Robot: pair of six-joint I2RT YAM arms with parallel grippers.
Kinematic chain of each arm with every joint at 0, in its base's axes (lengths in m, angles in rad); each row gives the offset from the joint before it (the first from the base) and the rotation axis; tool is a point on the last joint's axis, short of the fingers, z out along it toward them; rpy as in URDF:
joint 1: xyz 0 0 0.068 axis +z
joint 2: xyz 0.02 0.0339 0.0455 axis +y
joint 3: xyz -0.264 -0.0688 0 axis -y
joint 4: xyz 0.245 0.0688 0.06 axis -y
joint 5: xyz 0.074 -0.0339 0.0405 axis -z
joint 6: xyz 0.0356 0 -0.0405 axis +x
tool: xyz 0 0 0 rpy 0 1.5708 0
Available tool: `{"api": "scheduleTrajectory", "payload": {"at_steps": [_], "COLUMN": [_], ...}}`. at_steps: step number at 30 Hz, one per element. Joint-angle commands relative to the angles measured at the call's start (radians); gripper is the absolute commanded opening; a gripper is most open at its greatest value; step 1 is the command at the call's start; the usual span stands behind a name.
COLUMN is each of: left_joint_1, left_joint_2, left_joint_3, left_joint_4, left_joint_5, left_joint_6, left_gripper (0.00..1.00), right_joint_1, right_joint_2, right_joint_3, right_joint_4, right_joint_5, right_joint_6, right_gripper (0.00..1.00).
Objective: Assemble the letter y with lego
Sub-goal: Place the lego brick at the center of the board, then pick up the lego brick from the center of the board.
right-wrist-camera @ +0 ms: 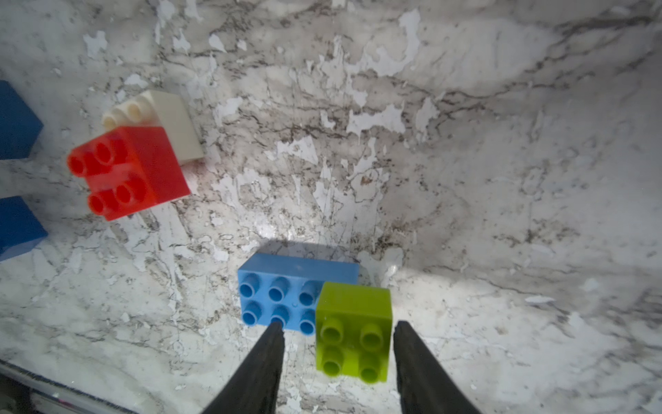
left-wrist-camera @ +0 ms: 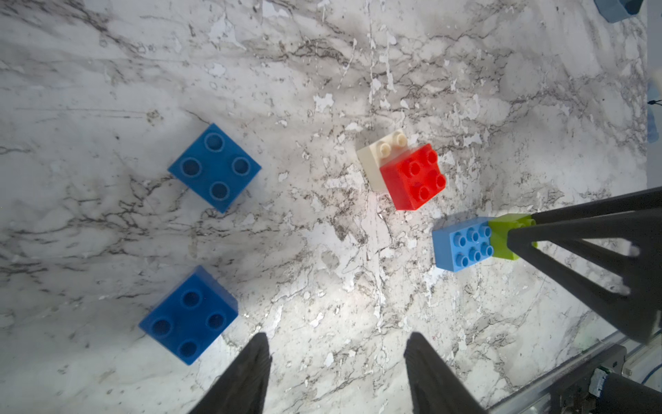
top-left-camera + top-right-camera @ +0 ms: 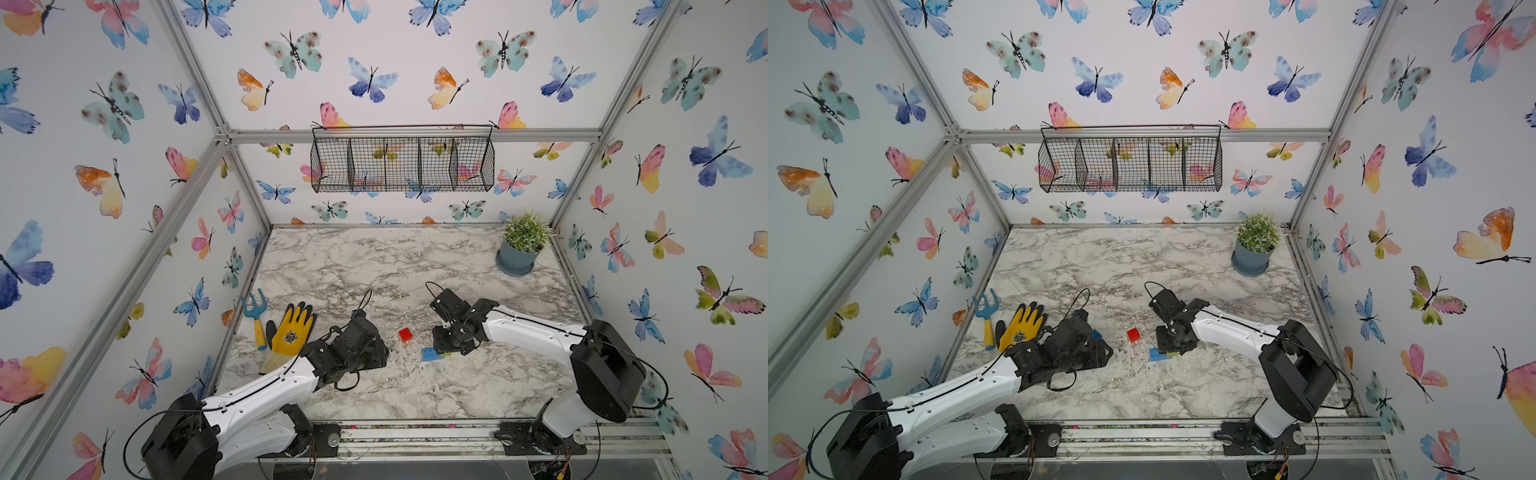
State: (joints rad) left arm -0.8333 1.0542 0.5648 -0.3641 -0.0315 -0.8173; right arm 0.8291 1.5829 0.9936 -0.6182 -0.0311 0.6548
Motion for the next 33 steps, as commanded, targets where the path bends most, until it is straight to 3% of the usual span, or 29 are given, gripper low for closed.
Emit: {"api": "scheduleTrajectory", "payload": {"at_steps": [1,18,26,33], "left_joint_1": [0.007,0.074,0.089,0.089], "left_joint_2": [-0.013,0.109,0.193,0.236], "left_joint_3": [0.014,-0.012,0.013,0.026], "left_joint_4": [-0.045,-0.162,-0.113,-0.106], "left_joint_5": [-0.042,-0.174,-0.183,-0.155], "left_joint_6": [-0.021,-0.208,-0.188,-0.177], "left_gripper": [0.61,0.71,0.6,0.38], "right_joint_1": [0.005,0.005,0.005,0.004], "right_joint_2": [-0.036,-0.174,-0.193,-0.211], "right_joint_3": [-0.008,-0.051,-0.082,-0.096], "right_joint_4": [0.019,-0.019,-0.009,-0.006], "right_joint_5": [-0.048,0.073,0.086,0.109], "right_joint_6": [0.011,0.027,0.029,0.032], "right_gripper": [0.53,0.54,0.54,0.54]}}
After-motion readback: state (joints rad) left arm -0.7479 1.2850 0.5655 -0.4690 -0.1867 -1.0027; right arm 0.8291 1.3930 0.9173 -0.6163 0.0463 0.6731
